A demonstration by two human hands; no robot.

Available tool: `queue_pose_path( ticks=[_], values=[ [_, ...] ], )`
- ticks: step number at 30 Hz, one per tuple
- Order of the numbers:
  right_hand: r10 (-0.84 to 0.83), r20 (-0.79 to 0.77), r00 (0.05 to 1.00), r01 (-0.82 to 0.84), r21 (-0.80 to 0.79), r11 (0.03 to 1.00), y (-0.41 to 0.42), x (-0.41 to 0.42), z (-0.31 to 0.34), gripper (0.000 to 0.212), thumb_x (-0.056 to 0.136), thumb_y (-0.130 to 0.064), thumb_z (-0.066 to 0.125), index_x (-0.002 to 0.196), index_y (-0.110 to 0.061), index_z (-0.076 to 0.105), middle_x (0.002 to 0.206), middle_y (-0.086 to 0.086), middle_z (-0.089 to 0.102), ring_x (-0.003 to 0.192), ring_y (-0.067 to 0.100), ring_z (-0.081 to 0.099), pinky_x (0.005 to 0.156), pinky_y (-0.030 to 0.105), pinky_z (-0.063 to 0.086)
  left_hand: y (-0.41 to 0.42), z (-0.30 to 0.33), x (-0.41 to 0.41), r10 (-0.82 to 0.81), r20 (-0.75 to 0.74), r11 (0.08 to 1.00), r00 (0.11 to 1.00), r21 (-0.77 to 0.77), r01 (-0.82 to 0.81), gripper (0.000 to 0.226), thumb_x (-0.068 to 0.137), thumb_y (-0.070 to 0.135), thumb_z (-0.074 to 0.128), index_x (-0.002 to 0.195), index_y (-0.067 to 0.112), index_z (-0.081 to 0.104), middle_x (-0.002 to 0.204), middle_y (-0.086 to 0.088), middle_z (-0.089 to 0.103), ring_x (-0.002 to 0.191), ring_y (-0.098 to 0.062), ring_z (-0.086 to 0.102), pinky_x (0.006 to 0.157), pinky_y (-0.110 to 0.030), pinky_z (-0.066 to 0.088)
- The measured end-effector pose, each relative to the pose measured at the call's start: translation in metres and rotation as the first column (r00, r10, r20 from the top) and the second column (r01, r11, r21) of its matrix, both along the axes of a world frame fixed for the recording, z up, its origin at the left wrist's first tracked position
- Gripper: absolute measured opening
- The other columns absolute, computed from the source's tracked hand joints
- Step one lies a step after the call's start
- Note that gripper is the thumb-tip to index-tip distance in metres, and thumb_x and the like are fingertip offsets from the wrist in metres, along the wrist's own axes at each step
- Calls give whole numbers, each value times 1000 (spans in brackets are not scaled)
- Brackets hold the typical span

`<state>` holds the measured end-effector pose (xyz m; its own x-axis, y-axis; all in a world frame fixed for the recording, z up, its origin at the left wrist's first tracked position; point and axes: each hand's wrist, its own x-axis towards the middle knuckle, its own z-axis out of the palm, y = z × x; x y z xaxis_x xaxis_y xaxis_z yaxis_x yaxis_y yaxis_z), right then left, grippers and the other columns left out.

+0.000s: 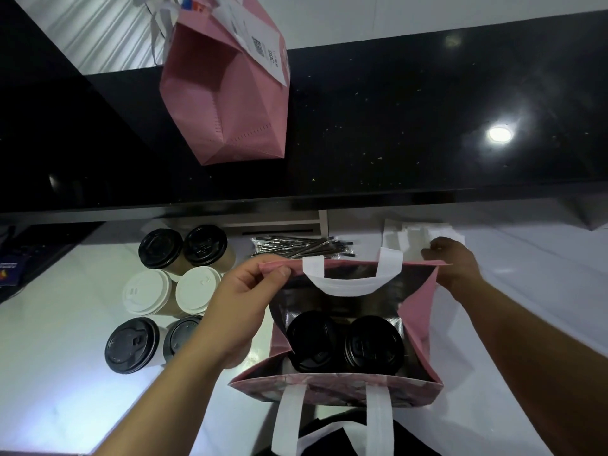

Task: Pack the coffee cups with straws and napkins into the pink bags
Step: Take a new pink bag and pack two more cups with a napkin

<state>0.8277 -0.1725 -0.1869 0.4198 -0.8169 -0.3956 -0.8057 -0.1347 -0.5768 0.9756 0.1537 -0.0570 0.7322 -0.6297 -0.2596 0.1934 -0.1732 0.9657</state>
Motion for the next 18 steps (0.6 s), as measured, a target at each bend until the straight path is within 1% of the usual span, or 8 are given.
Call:
queue_pose_path(
  ticks=[1,2,5,8,11,13,15,18],
  values=[
    [-54,45,998,53,14,998,0,-6,4,17,93,-17,57,102,-8,68,100,15,69,95,40,64,89,50,55,0,0,0,4,-2,1000,1000,1,-4,31,103,9,60,97,28,83,101,-1,81,97,-11,75,76,-19,57],
    [-83,77,994,83,9,997,0,-13,10,18,94,-19,54,103,-9,67,100,15,68,94,41,64,88,53,55,0,0,0,4,-1,1000,1000,4,-4,30,103,10,61,97,28,83,102,0,81,97,-12,75,76,-20,57],
    [-105,189,976,112,-28,993,5,-36,36,18,95,-24,48,93,-15,64,90,13,66,85,36,63,79,54,55,1,-2,1,4,1,1000,1000,11,-5,26,103,14,62,100,30,83,105,2,81,101,-12,75,81,-23,55],
    [-48,310,950,79,-89,993,17,-59,71,15,99,-27,49,92,-27,63,93,0,66,86,25,63,71,44,55,2,-4,1,5,10,1000,1000,4,-5,20,100,24,64,103,31,82,108,4,80,102,-10,74,85,-28,52],
    [0,410,912,66,-147,987,38,-79,112,12,103,-32,51,95,-34,60,98,-14,61,91,17,60,73,38,55,4,-6,1,0,49,999,999,32,-2,20,101,28,64,105,34,82,107,8,80,101,-6,74,85,-29,51],
    [62,462,885,40,-208,977,55,-88,143,11,104,-34,51,97,-34,60,100,-19,60,92,15,60,71,30,51,4,-6,1,-5,84,999,996,46,1,21,102,28,63,104,37,82,107,11,80,101,-4,73,82,-25,52],
    [148,483,863,-1,-291,957,77,-94,177,11,102,-40,50,99,-34,59,100,-24,60,92,9,59,69,22,47,4,-5,1,-21,127,998,992,55,14,23,103,27,62,102,40,82,106,14,80,99,-1,73,75,-17,55],
    [310,444,841,-90,-450,888,109,-96,224,30,90,-58,43,100,-33,57,98,-33,56,89,1,59,68,14,43,4,0,1,-35,180,998,983,57,25,25,104,27,62,100,41,82,102,15,80,96,1,73,71,-9,53]
  ],
)
